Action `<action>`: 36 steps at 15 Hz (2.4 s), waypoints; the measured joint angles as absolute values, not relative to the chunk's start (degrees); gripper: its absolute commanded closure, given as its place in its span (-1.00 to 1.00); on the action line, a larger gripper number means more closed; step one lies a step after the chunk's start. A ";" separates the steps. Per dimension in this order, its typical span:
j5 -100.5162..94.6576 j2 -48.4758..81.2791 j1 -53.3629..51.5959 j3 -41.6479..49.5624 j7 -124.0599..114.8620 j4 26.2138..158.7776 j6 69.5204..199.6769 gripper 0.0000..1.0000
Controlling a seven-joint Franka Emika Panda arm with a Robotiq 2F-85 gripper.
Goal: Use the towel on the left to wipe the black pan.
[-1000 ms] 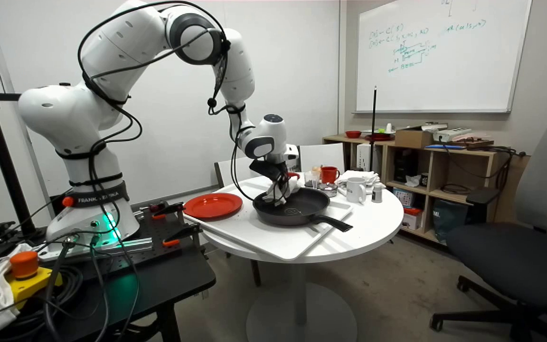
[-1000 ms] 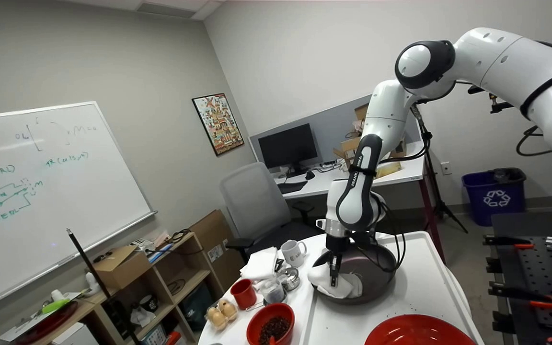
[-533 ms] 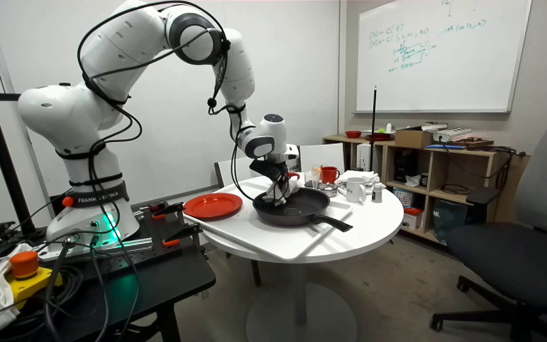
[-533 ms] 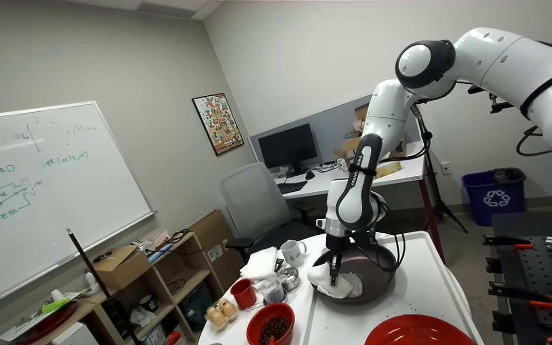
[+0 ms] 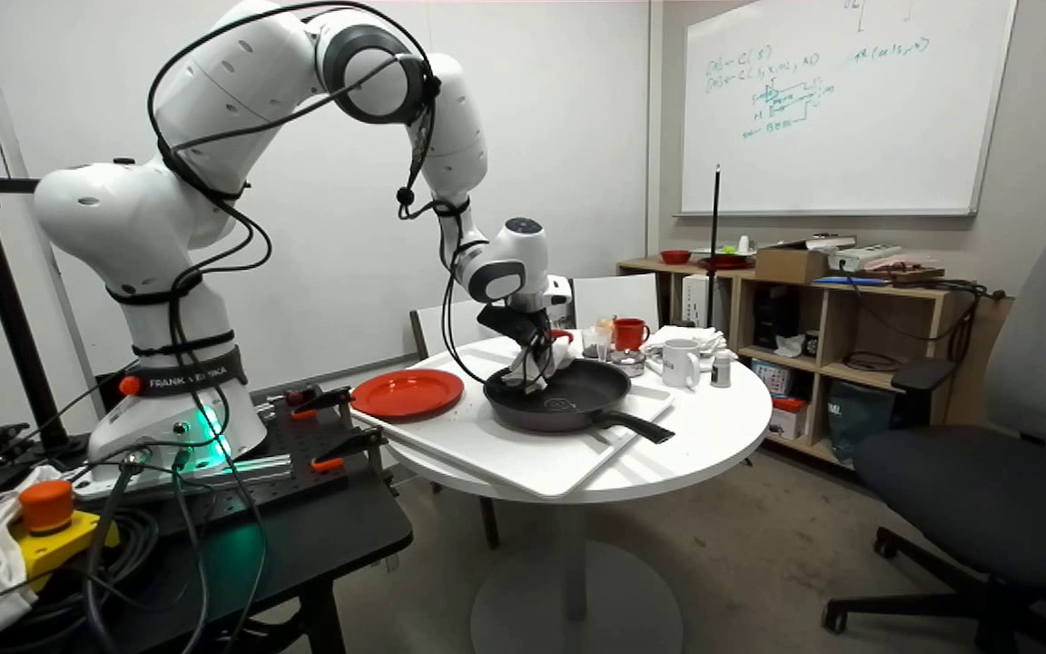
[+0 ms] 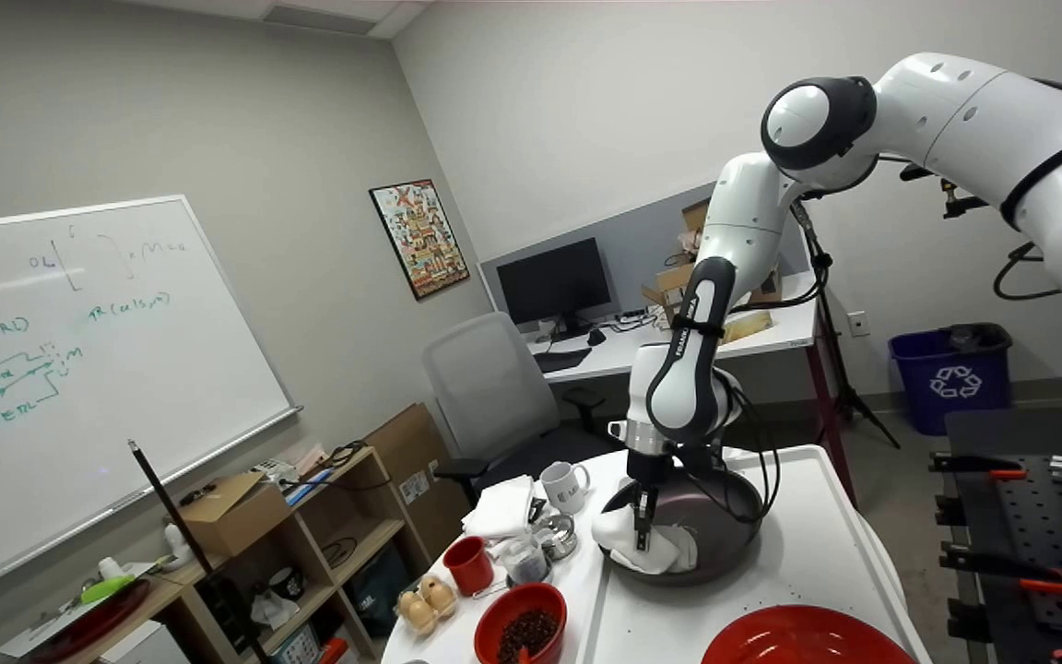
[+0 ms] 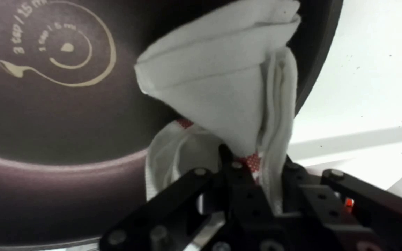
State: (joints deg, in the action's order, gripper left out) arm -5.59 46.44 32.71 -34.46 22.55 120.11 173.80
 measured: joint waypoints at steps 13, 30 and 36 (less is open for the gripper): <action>-5.59 46.44 32.74 -34.47 22.55 120.11 173.76 0.92; -5.13 46.50 43.83 -50.05 41.84 128.29 160.35 0.92; -4.54 45.94 50.83 -56.26 46.47 131.35 163.32 0.92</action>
State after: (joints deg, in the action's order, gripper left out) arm -4.54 45.94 50.83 -56.26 46.47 131.35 163.32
